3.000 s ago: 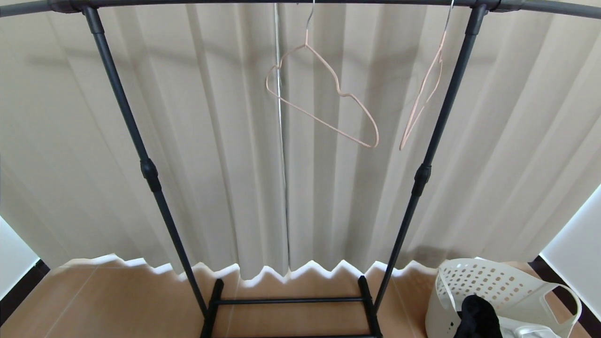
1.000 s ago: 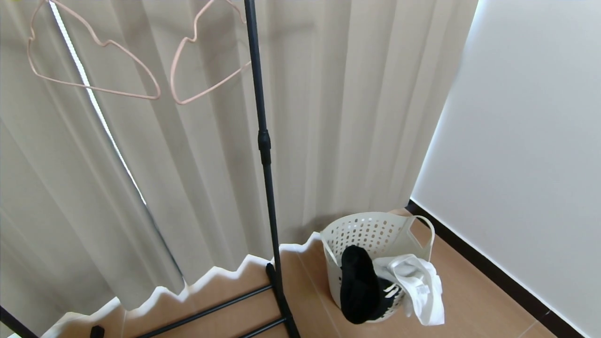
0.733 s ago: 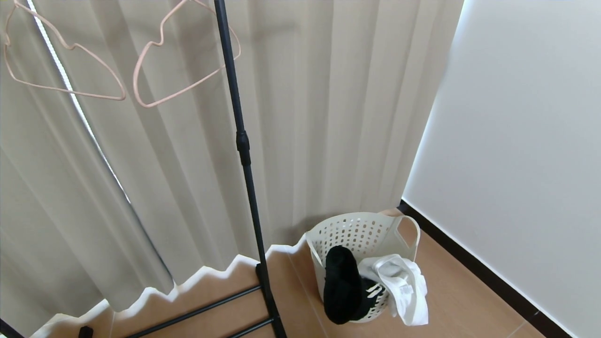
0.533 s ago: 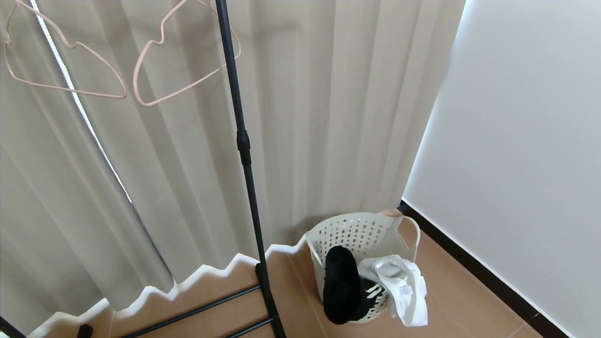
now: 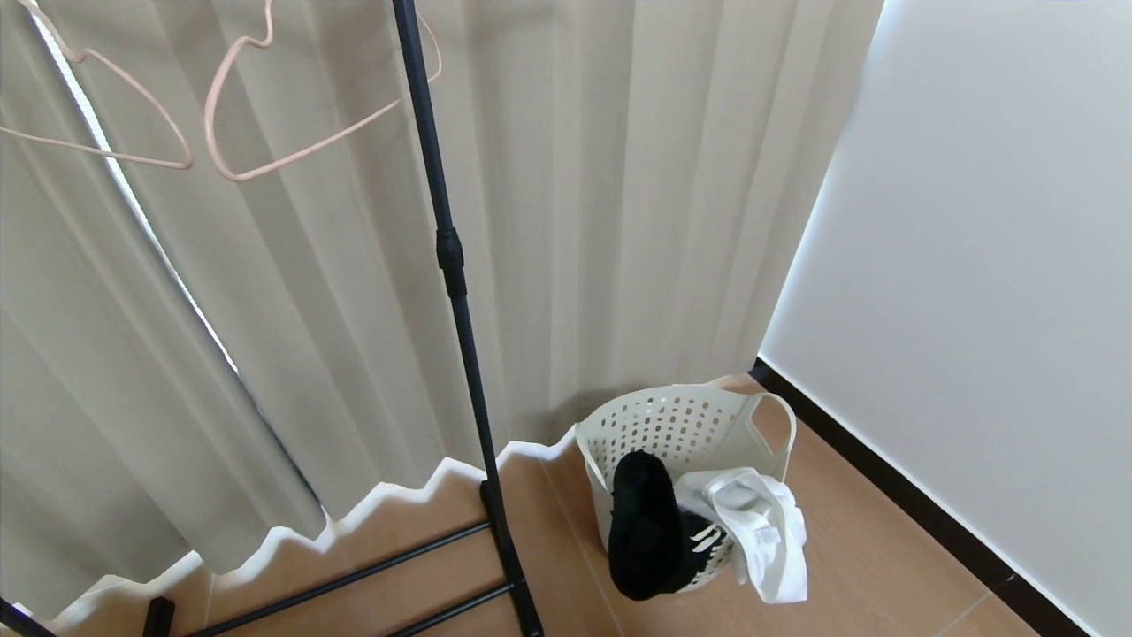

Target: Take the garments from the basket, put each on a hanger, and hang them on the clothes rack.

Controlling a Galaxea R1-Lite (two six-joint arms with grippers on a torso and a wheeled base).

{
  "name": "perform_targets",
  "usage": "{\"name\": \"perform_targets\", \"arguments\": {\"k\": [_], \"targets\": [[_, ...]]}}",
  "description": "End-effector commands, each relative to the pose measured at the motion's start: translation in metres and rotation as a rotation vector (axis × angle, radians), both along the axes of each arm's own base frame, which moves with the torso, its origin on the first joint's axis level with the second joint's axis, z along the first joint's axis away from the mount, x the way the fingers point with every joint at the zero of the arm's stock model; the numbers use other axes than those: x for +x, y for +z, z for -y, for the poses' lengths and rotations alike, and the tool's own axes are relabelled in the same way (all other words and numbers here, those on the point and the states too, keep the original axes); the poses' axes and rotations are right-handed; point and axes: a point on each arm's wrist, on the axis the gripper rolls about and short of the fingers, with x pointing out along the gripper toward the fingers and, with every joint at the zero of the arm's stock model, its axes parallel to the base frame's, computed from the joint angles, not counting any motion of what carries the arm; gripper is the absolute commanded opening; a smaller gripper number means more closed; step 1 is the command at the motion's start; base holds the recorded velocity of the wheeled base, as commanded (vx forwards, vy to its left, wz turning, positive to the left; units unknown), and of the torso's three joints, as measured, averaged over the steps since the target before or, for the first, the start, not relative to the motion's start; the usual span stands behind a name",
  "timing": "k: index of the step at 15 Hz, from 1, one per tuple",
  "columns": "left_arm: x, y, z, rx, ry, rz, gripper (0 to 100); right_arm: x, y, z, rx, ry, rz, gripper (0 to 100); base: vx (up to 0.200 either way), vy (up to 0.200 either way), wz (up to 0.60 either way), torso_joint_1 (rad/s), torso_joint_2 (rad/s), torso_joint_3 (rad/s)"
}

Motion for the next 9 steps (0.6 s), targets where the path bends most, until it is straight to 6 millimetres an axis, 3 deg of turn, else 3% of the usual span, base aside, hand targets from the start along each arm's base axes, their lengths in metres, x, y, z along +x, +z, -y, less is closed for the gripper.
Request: {"name": "perform_targets", "arguments": {"k": [1,9], "targets": [[0.0001,0.0001,0.0000,0.000,0.000,-0.001,100,0.0000,0.0000,0.0000,0.000,0.000,0.001,100,0.000,0.000,0.00,-0.002,0.00,-0.203],[0.0001,0.0001,0.0000,-0.006,0.002,-0.002,100,0.0000,0.0000,0.0000,0.002,0.002,0.001,100,0.000,0.000,0.00,0.004,0.00,-0.200]]}}
